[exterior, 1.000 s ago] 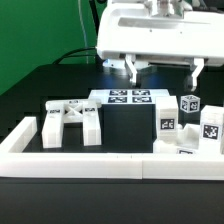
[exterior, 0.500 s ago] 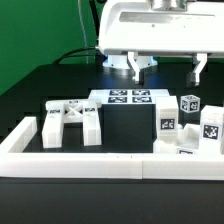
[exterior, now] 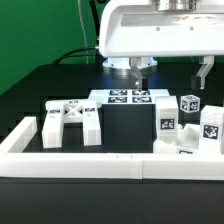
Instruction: Assemble chair
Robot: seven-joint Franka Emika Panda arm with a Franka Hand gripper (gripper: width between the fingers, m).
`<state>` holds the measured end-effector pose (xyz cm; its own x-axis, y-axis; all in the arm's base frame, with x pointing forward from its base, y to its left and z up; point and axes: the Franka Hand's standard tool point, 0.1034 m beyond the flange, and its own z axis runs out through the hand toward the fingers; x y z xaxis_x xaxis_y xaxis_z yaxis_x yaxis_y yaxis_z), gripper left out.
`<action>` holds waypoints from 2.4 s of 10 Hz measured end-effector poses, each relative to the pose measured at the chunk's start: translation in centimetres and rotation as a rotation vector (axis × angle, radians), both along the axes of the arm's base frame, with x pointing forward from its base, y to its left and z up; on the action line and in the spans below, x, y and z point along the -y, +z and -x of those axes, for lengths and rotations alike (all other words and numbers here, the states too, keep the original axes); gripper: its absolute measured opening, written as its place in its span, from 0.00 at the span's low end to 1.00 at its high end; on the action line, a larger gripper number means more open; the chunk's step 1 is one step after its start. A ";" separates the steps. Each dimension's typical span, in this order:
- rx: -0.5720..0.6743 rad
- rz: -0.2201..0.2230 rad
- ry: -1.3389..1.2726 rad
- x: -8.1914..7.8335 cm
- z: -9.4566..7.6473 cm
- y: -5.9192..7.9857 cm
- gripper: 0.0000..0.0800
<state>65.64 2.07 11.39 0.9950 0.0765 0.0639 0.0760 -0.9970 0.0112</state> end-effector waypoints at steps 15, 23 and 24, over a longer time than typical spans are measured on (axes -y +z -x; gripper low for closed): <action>-0.158 0.004 -0.008 1.1 -0.1 -3.0 0.66; -0.121 0.005 -0.345 1.1 0.0 -3.3 0.36; -0.105 0.004 -0.421 0.9 -0.1 -3.4 0.36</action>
Offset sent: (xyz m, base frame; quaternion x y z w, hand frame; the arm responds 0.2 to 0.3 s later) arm 0.0144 -0.0060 -0.0014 0.0252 -0.0151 -0.0145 0.9995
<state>65.75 1.16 8.02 0.9405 -0.3375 -0.0389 -0.3366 -0.9412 0.0288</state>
